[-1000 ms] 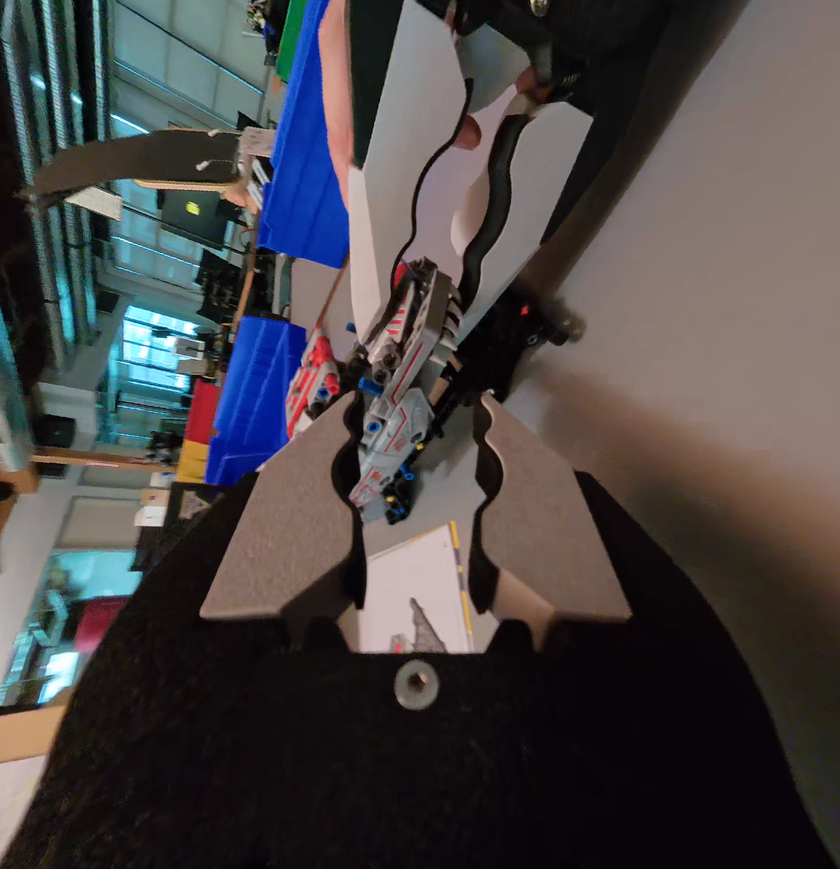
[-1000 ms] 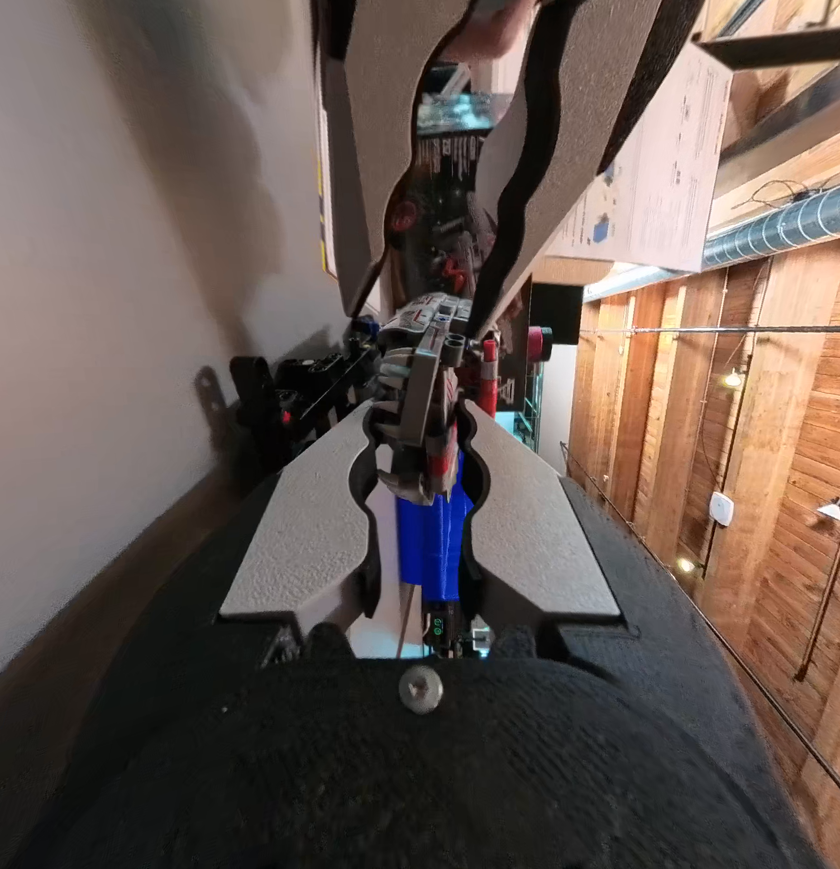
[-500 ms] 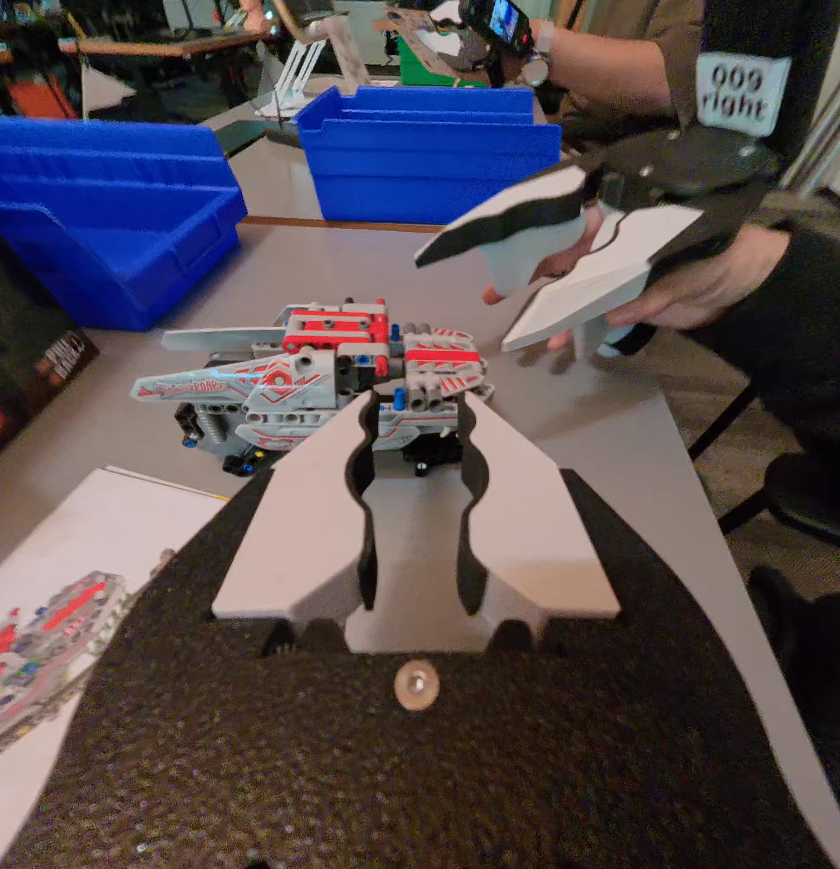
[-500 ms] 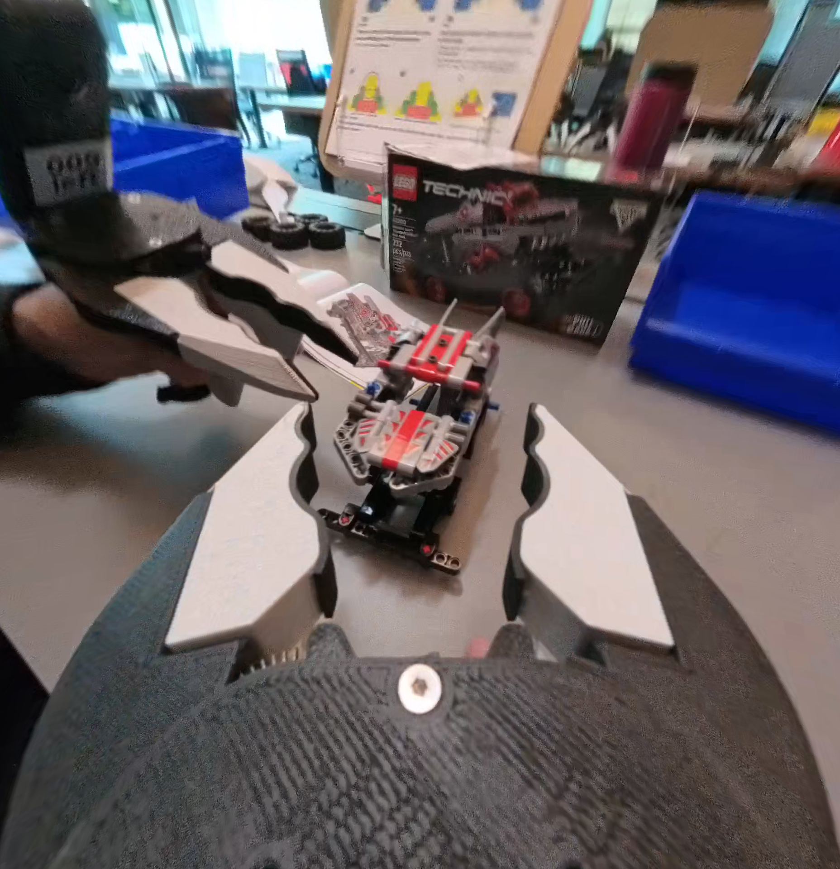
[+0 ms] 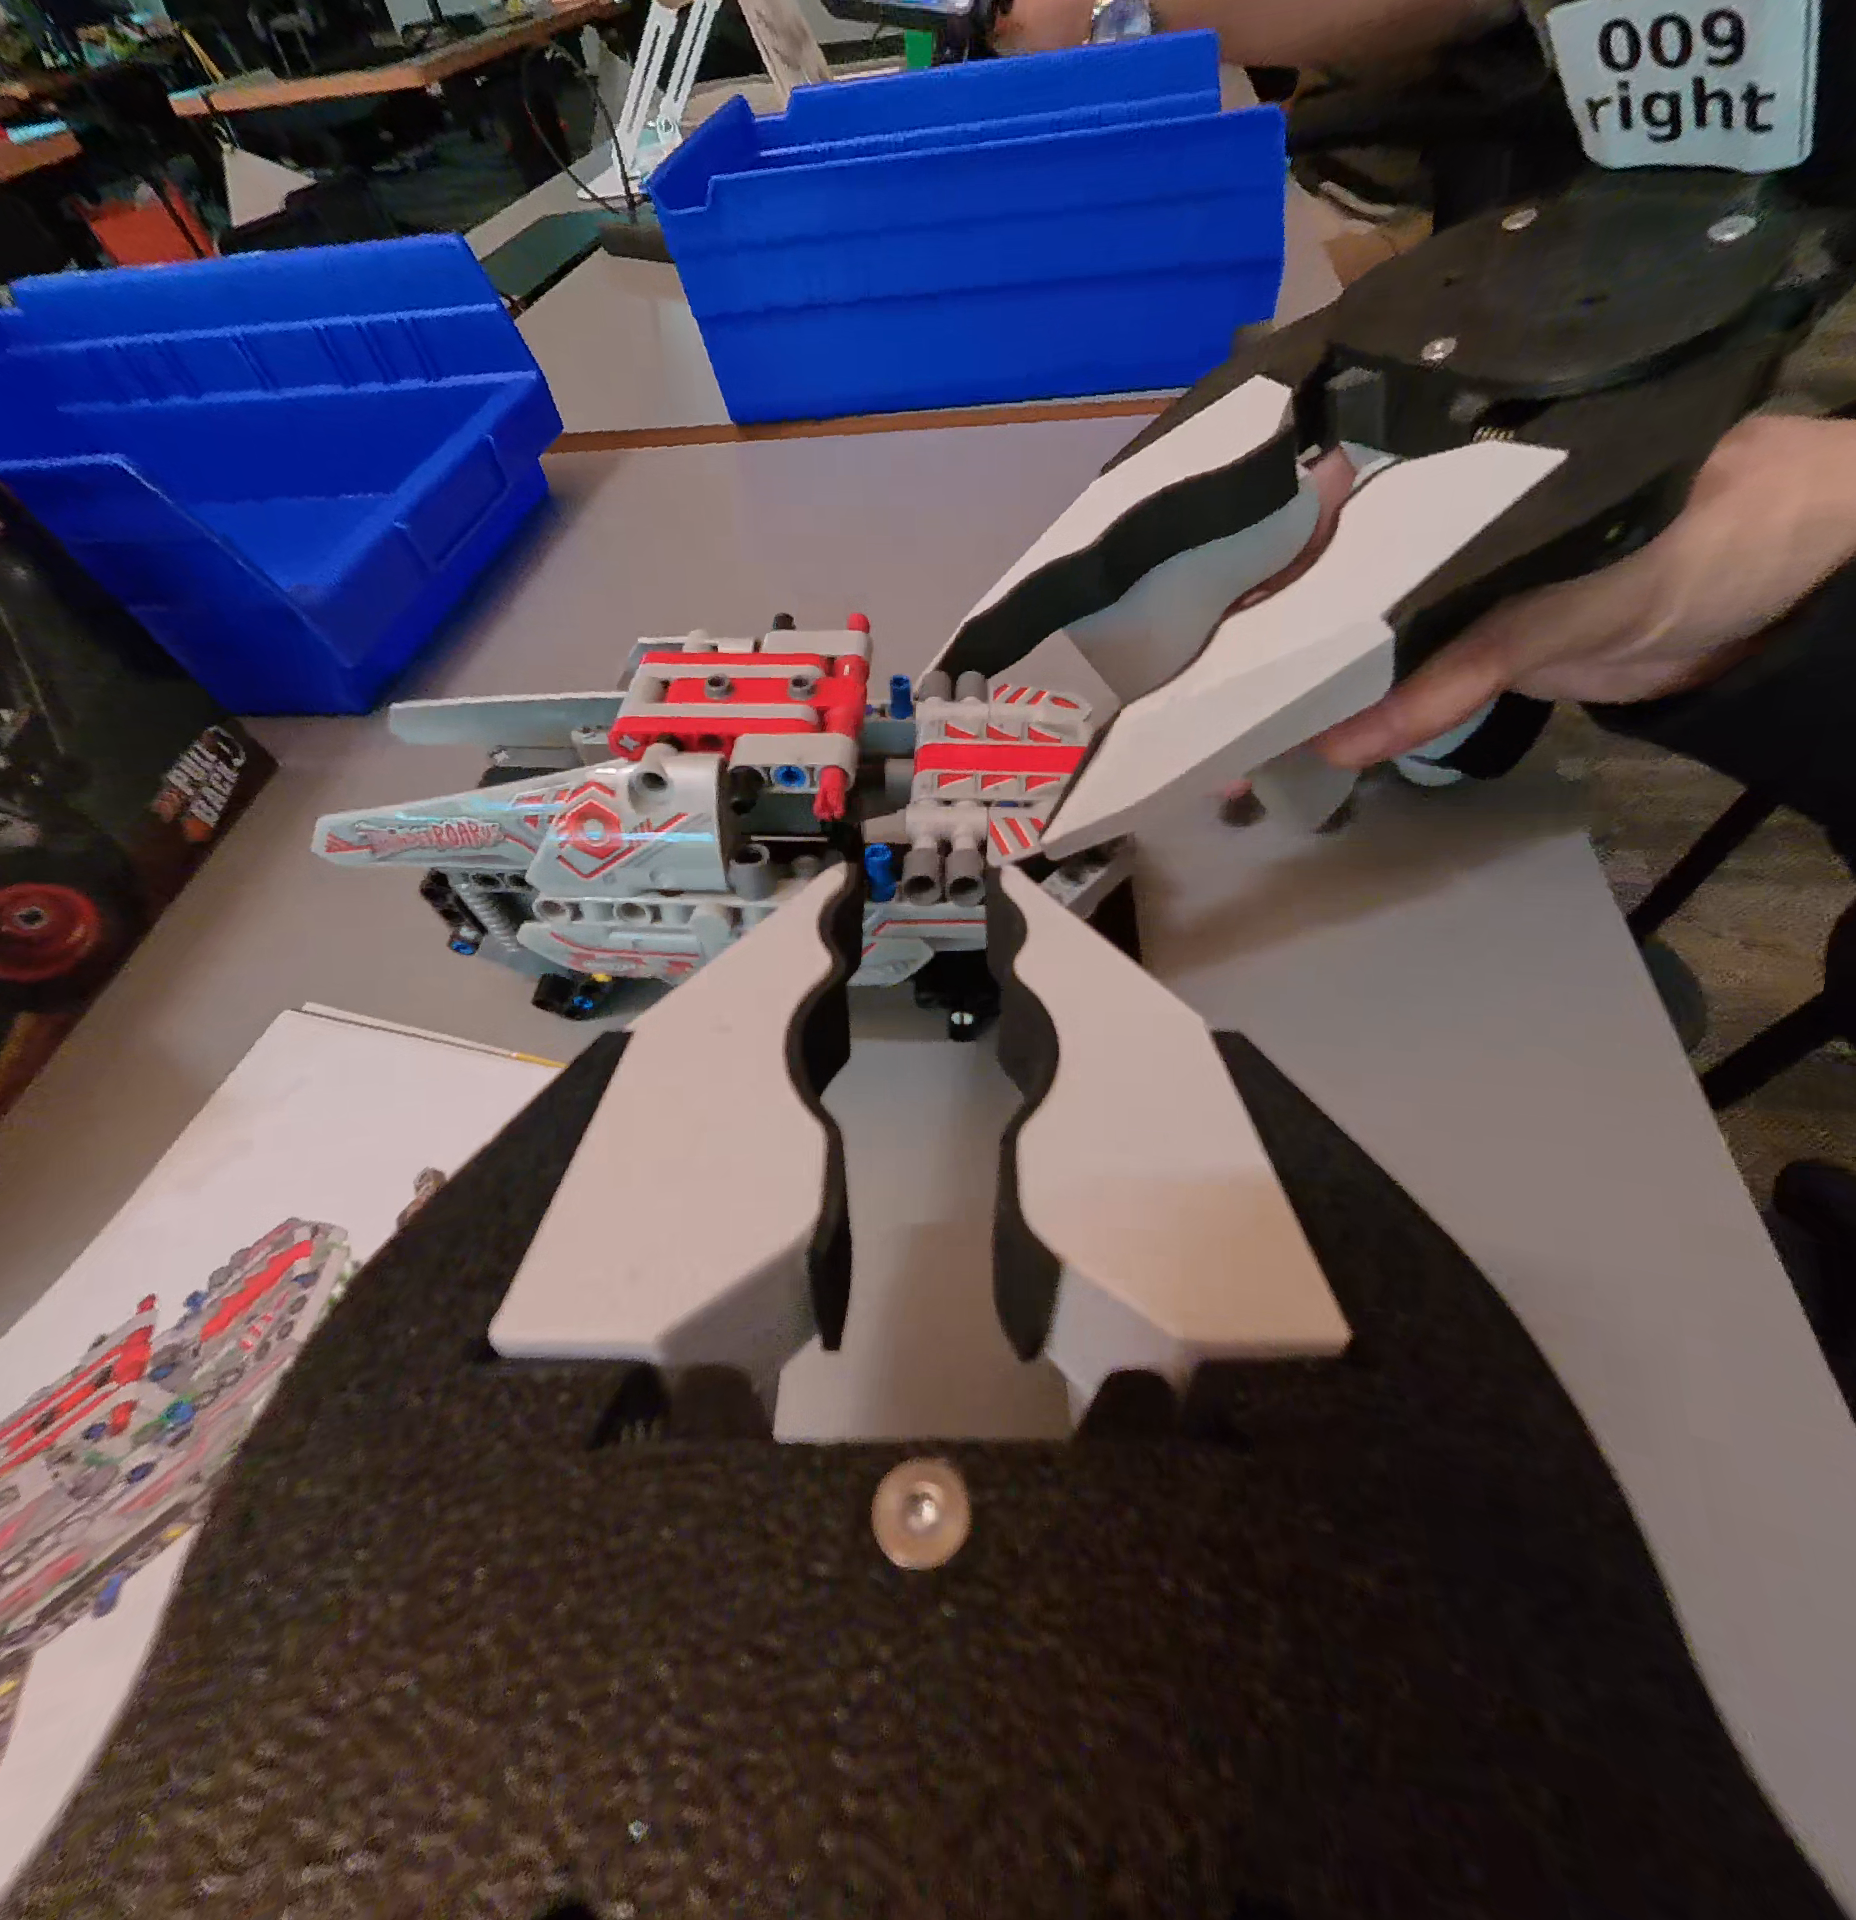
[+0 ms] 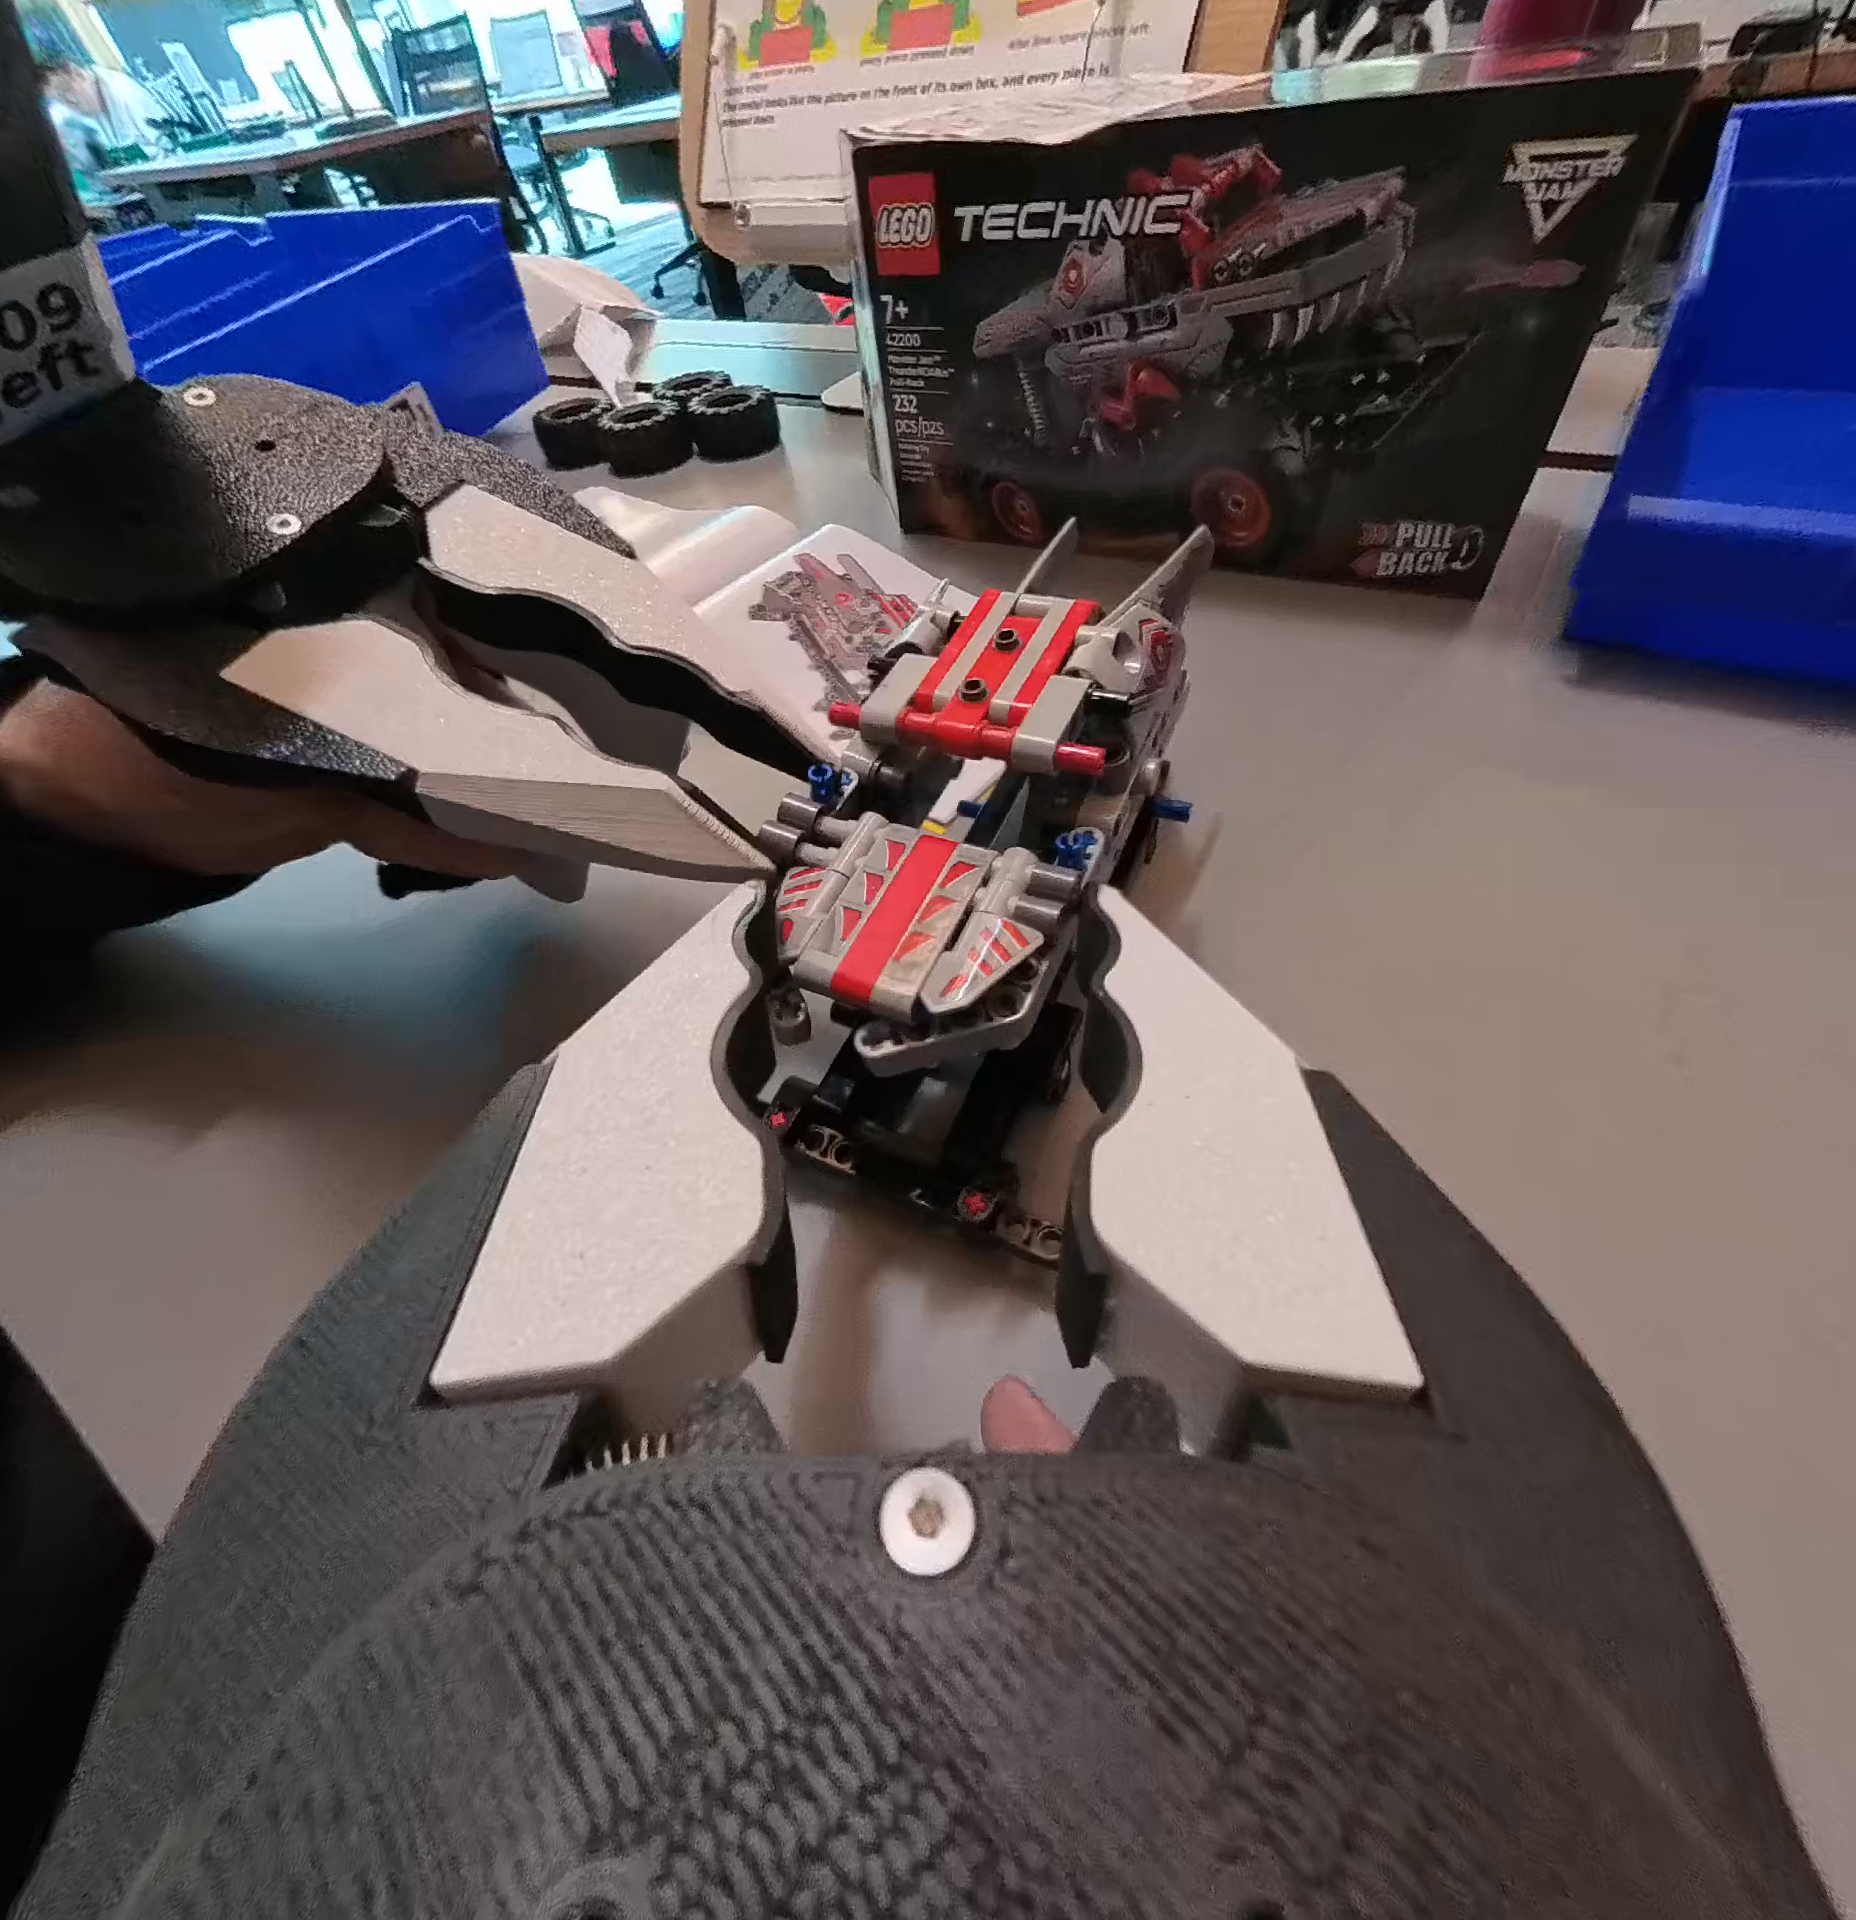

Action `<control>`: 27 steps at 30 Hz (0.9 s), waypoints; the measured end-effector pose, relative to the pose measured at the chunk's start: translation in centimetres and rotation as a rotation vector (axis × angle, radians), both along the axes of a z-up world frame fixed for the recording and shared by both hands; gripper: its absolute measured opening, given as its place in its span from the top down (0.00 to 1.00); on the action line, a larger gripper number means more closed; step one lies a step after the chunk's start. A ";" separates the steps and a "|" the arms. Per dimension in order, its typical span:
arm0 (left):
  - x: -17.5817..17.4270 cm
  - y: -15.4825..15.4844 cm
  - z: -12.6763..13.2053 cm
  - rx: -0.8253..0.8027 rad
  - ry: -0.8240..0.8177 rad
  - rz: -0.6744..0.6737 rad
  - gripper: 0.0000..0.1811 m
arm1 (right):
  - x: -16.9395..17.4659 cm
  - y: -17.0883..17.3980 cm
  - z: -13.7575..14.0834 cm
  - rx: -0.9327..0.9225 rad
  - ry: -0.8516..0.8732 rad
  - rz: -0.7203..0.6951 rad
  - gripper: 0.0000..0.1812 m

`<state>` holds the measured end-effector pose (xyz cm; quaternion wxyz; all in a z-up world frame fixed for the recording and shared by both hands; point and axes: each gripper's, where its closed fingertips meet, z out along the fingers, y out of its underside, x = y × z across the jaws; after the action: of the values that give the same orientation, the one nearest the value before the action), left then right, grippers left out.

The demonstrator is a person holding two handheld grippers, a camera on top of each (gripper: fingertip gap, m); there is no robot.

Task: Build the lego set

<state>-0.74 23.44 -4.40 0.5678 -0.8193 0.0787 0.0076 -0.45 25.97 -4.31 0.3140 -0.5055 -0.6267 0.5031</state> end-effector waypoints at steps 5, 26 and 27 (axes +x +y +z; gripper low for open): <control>-0.2 -0.6 0.0 0.015 0.019 -0.019 0.89 | 0.1 -0.4 0.2 -0.016 -0.017 -0.010 0.73; -4.9 -0.6 4.4 0.089 0.026 -0.088 0.73 | -0.3 1.1 4.4 0.325 0.137 -0.018 0.67; -4.8 -0.4 4.0 0.047 0.056 -0.114 0.74 | -0.7 0.9 4.0 0.367 0.107 0.001 0.66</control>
<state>-5.59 23.03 -0.41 0.5840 -0.7994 0.1408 0.0002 -1.18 26.89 -0.29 0.4339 -0.4118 -0.6906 0.4066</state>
